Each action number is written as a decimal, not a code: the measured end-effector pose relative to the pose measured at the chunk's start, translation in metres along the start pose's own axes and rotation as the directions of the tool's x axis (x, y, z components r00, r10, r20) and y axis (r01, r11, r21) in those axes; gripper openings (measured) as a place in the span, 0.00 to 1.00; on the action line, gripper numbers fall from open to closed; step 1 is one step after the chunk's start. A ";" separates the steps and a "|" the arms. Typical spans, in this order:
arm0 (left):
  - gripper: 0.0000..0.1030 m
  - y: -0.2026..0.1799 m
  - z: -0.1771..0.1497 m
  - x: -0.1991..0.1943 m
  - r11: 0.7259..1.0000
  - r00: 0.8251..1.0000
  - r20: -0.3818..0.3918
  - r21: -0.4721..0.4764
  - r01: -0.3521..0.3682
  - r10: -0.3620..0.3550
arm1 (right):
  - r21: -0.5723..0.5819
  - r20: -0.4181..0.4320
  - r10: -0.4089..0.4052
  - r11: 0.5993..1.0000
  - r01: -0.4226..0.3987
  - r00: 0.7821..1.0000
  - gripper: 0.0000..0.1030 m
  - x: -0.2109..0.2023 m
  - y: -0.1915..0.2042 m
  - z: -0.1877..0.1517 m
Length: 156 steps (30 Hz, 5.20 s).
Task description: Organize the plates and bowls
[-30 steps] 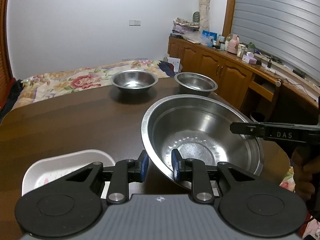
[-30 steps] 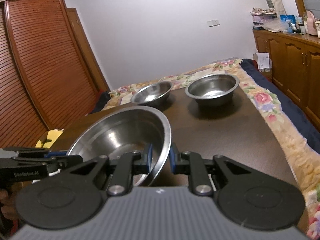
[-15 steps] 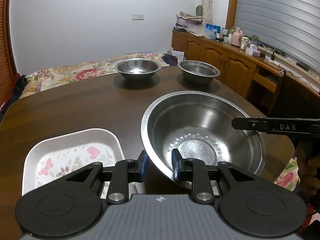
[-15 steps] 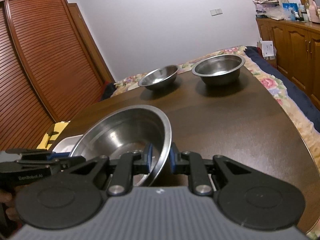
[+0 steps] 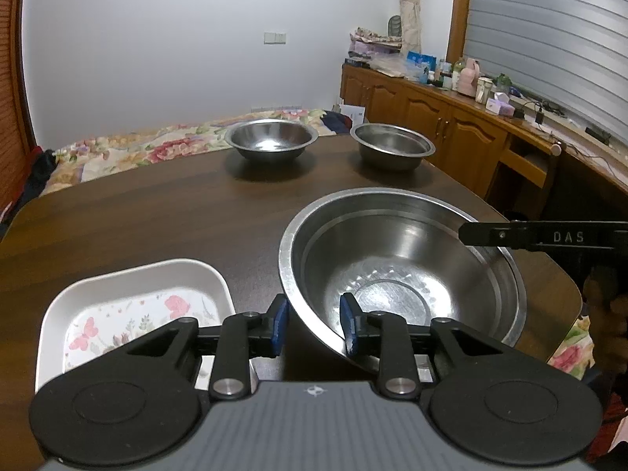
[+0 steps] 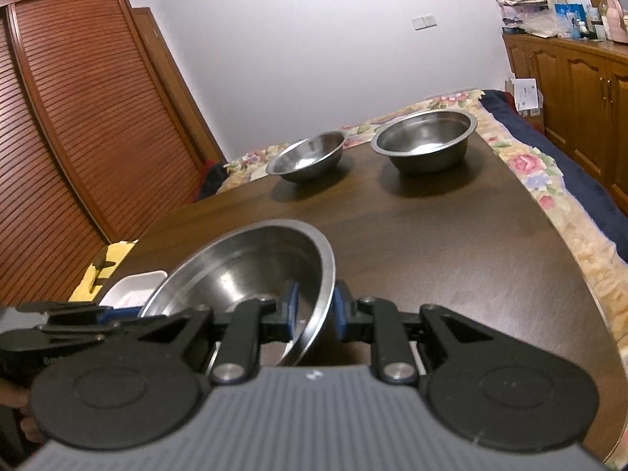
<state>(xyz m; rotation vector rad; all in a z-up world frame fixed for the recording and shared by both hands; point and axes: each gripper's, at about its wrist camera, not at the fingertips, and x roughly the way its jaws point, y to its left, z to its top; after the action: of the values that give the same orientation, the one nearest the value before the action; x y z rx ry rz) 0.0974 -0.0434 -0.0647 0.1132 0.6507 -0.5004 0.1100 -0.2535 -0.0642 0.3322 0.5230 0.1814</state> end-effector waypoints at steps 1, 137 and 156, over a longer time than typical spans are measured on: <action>0.33 0.000 -0.001 -0.001 1.000 1.000 0.007 0.000 -0.002 0.002 | -0.005 0.003 -0.003 1.000 0.003 1.000 0.21 -0.001 0.000 0.001; 0.22 0.023 0.131 0.061 0.999 0.998 0.058 -0.042 0.035 -0.032 | -0.161 -0.161 -0.026 0.987 0.000 0.987 0.16 0.092 0.006 0.133; 0.22 -0.005 0.103 0.026 0.995 0.993 0.070 0.017 0.094 -0.095 | -0.129 -0.154 0.022 0.991 -0.043 0.988 0.16 0.050 -0.002 0.103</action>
<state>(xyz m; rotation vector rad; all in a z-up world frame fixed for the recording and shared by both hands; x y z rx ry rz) 0.1696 -0.0842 0.0020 0.0774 0.5850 -0.5978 0.2057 -0.2701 -0.0040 0.1988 0.6536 0.2733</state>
